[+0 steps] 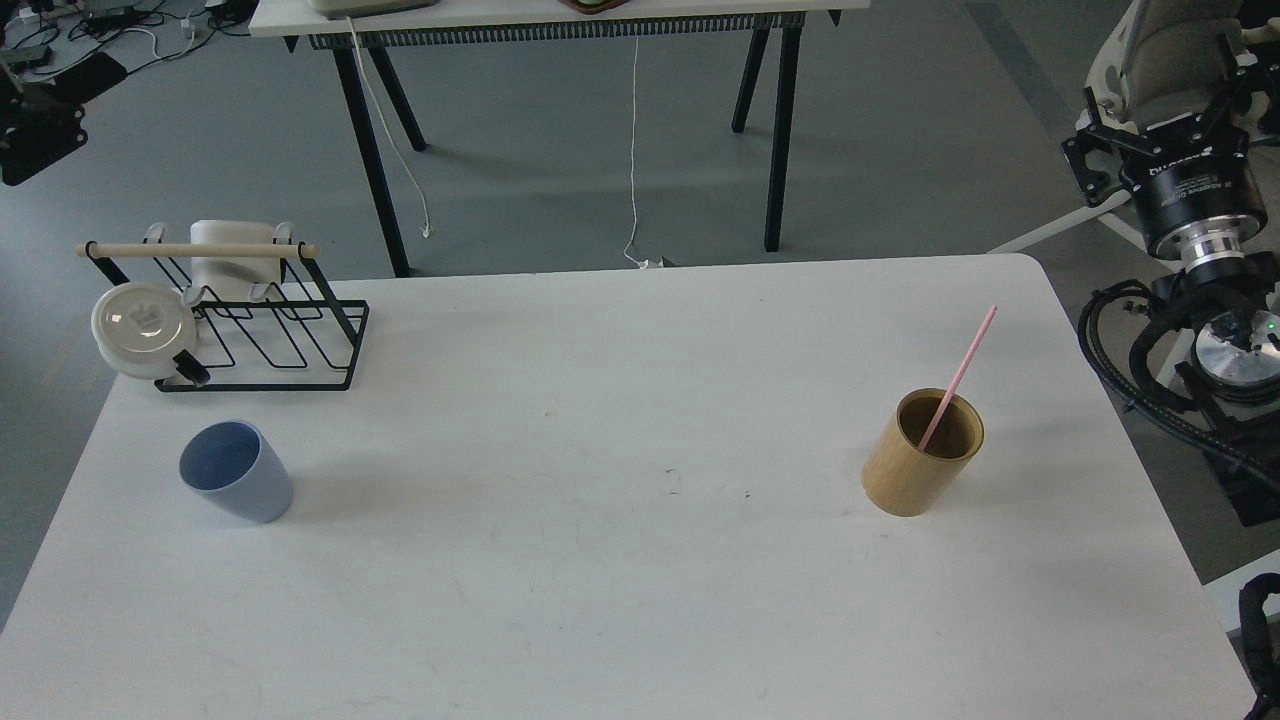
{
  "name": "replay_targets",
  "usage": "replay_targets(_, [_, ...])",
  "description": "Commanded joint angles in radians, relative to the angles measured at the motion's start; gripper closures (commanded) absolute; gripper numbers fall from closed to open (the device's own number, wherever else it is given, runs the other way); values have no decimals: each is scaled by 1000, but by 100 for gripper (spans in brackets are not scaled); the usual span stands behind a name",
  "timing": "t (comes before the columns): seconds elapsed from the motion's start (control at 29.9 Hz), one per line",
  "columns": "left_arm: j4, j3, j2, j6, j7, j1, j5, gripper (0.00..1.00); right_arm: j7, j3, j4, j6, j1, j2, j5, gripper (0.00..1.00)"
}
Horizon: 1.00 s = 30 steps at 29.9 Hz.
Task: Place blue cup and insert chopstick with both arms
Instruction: 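Raise the left arm and swing the left gripper toward the blue cup, then lower the left gripper beside the blue cup and close on it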
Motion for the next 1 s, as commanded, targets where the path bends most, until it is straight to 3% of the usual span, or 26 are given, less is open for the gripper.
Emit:
replay_targets(0.0, [-112, 85, 128, 0, 6, 10, 58, 6, 1, 1, 0, 0, 0, 0, 0, 1])
replay_targets(0.17, [-201, 174, 221, 0, -19, 10, 315, 5, 1, 3, -2, 0, 0, -2, 0, 1])
replay_targets(0.33, [-200, 190, 186, 0, -40, 10, 521, 6, 3, 4, 0, 0, 0, 5, 0, 1])
replay_targets(0.53, [-166, 257, 77, 168, -44, 19, 923, 10, 3, 9, 1, 0, 2, 5, 0, 1])
replay_targets(0.67, [-74, 309, 12, 310, -44, 21, 1069, 10, 3, 10, 1, 0, 2, 0, 0, 1])
replay_targets(0.97, [245, 366, -172, 465, -44, 87, 1195, 15, 3, 10, 1, 0, 2, -2, 0, 1])
